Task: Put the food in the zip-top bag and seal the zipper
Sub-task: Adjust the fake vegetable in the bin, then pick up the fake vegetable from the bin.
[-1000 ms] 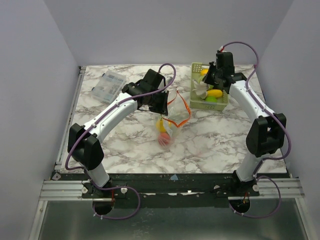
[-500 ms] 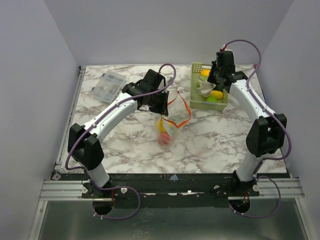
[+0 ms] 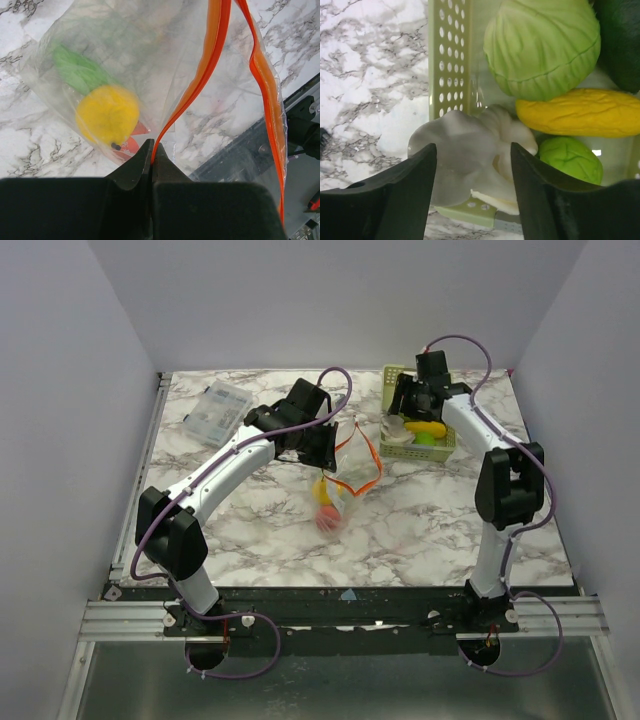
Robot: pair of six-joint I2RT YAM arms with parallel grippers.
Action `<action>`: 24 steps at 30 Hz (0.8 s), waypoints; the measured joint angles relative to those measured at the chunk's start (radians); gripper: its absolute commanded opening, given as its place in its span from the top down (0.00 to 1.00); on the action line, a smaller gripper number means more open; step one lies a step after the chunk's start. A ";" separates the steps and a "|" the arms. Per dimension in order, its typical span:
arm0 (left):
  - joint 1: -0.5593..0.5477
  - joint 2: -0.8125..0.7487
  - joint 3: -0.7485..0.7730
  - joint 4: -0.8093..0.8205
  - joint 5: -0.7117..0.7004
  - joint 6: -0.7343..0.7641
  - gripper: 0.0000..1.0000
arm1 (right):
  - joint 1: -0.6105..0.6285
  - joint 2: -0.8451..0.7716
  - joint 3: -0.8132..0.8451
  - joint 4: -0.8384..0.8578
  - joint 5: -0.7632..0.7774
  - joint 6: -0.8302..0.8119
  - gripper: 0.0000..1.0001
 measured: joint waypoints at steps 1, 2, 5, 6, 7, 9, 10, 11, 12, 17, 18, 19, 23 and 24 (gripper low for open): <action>0.000 0.000 0.000 0.000 0.000 0.000 1.00 | 0.000 -0.009 -0.003 -0.002 -0.003 0.002 0.26; 0.000 0.000 0.000 0.000 0.000 0.000 1.00 | 0.000 -0.019 -0.007 -0.001 -0.002 0.002 0.23; 0.000 0.000 0.000 0.000 0.000 0.000 1.00 | -0.004 -0.087 -0.041 0.006 0.017 0.004 0.20; 0.000 0.000 0.000 0.000 0.000 0.000 1.00 | -0.006 -0.116 -0.061 0.015 0.021 0.005 0.20; 0.000 0.000 0.000 0.000 0.000 0.000 1.00 | -0.013 -0.148 -0.086 0.024 0.020 0.013 0.20; 0.000 0.000 0.000 0.000 0.000 0.000 1.00 | -0.039 -0.206 -0.138 0.049 -0.001 0.034 0.19; 0.000 0.000 0.000 0.000 0.000 0.000 1.00 | -0.060 -0.232 -0.169 0.067 -0.020 0.051 0.19; 0.000 0.000 0.000 0.000 0.000 0.000 1.00 | -0.086 -0.254 -0.205 0.091 -0.044 0.070 0.19; 0.000 0.000 0.000 0.000 0.000 0.000 1.00 | -0.109 -0.274 -0.242 0.115 -0.069 0.084 0.19; 0.000 0.000 0.000 0.000 0.000 0.000 1.00 | -0.168 -0.295 -0.373 0.182 -0.130 0.133 0.35; 0.000 0.000 0.000 0.000 0.001 0.000 1.00 | -0.166 -0.295 -0.393 0.188 -0.141 0.142 0.36; 0.000 0.000 0.000 0.000 0.000 0.000 1.00 | -0.166 -0.295 -0.411 0.199 -0.150 0.154 0.36; 0.000 0.000 0.000 0.000 0.000 0.000 1.00 | -0.169 -0.295 -0.507 0.298 -0.196 0.230 0.36; 0.000 0.000 0.000 0.000 0.000 0.000 1.00 | -0.171 -0.295 -0.533 0.325 -0.206 0.254 0.36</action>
